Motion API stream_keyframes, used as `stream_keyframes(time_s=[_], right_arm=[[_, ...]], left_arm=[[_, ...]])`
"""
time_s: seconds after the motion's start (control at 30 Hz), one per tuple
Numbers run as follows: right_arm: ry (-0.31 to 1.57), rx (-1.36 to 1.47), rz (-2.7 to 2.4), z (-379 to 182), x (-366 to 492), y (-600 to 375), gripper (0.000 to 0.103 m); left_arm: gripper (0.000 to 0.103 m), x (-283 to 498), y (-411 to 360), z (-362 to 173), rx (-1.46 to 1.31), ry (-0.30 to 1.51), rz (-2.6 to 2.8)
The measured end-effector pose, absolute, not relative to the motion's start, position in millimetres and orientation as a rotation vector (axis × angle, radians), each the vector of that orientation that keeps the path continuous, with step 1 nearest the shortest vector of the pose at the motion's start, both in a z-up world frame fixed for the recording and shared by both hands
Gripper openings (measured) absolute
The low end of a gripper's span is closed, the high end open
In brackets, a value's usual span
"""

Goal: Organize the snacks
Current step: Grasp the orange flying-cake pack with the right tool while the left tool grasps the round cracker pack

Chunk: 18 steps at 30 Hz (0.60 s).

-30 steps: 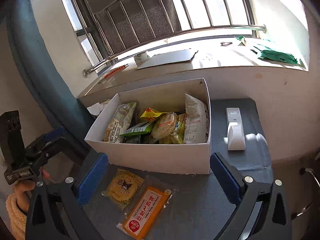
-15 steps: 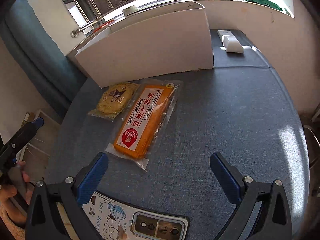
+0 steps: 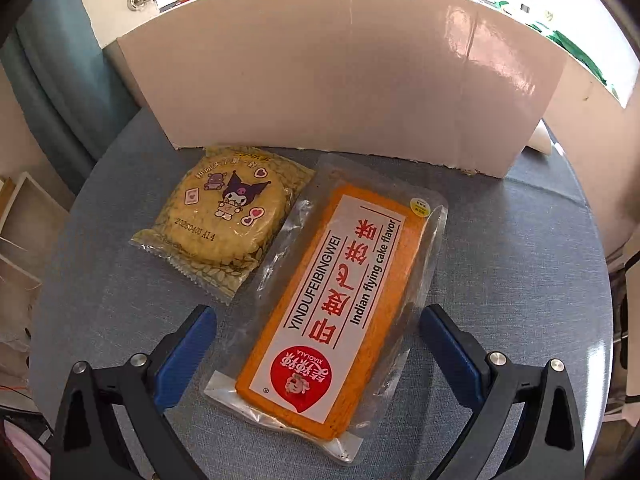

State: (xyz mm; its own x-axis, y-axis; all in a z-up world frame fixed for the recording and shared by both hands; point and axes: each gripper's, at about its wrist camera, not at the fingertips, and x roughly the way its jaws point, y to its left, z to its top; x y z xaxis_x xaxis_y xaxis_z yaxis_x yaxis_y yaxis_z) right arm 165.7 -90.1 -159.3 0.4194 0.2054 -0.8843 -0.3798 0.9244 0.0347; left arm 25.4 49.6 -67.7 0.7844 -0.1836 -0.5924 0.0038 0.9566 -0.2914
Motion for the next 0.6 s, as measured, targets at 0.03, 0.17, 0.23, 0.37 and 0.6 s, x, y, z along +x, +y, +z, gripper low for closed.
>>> stream_keyframes(time_s=[0.03, 0.17, 0.23, 0.37, 0.6], right_arm=[[1.077, -0.21, 0.367, -160.0, 164.7, -87.3, 0.103], [1.055, -0.24, 0.396, -154.9, 160.0, -93.6, 0.087], [1.046, -0.241, 0.414, -150.1, 157.3, -105.1, 0.063], [1.066, -0.153, 0.459, -145.5, 154.7, -141.7, 0.059], [1.035, 0.071, 0.505, -128.1, 135.3, -208.3, 0.059]], left_arm=[[0.103, 25.6, 50.4, -68.9, -0.286, 0.667, -0.105], [0.103, 29.2, 51.2, -73.3, -0.292, 0.682, -0.102], [0.103, 32.0, 49.1, -75.2, -0.287, 0.689, -0.104], [0.103, 44.3, 38.7, -79.2, -0.26, 0.712, -0.133], [0.103, 100.7, 12.0, -93.6, -0.194, 0.812, -0.167]])
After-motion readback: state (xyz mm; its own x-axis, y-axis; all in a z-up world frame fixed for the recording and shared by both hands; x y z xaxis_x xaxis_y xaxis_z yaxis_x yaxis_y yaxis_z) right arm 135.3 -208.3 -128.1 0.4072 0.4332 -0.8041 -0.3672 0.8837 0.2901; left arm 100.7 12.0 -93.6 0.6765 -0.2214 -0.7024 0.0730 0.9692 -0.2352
